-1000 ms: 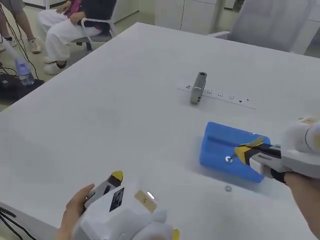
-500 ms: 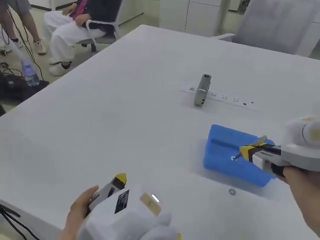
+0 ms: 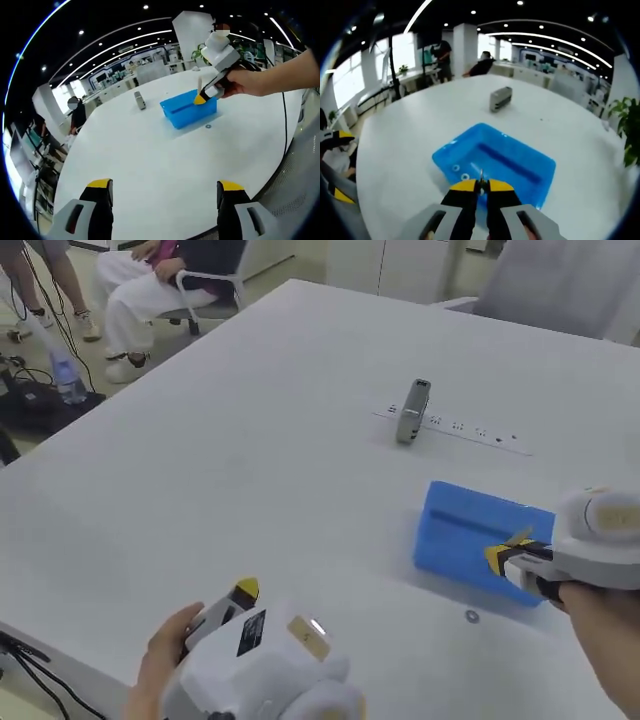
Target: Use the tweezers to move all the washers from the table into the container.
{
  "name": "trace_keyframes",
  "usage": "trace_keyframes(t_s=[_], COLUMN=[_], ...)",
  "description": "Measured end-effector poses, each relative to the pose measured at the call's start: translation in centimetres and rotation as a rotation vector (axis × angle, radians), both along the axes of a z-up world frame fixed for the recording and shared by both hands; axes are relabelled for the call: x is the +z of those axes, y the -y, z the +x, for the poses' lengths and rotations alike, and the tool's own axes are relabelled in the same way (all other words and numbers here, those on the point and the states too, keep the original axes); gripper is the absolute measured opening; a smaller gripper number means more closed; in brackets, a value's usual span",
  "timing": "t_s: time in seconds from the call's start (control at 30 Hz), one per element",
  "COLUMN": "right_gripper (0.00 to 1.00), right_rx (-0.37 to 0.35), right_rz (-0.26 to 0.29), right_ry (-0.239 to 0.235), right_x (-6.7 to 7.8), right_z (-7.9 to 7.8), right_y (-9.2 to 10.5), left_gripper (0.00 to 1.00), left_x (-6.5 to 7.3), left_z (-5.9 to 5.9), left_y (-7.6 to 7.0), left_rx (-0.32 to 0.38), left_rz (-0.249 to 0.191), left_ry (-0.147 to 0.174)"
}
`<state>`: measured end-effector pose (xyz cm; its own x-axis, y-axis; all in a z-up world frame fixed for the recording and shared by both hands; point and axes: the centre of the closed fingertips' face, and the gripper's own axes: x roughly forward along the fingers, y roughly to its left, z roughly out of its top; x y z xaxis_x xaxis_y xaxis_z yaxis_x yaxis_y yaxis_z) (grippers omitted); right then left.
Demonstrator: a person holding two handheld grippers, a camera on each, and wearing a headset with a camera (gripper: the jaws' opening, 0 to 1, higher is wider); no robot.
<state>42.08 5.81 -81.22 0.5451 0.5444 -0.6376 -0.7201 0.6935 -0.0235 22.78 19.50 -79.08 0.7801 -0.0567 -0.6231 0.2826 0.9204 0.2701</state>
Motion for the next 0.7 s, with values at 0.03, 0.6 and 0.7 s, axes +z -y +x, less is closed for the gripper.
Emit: trace_keyframes(t_s=[0.03, 0.6, 0.7], right_gripper=[0.03, 0.04, 0.04], right_rx=[-0.001, -0.010, 0.002], right_rz=[-0.001, 0.054, 0.087], right_ry=[-0.011, 0.002, 0.024], right_x=[0.0, 1.9, 3.6], right_z=[0.2, 0.3, -0.6], right_y=[0.0, 0.3, 0.0], left_gripper=[0.87, 0.87, 0.87], left_x=[0.0, -0.1, 0.0], left_z=[0.0, 0.0, 0.0], left_y=[0.0, 0.1, 0.1], left_rx=[0.001, -0.002, -0.004], left_rz=[-0.001, 0.000, -0.001], left_ry=[-0.002, -0.004, -0.002])
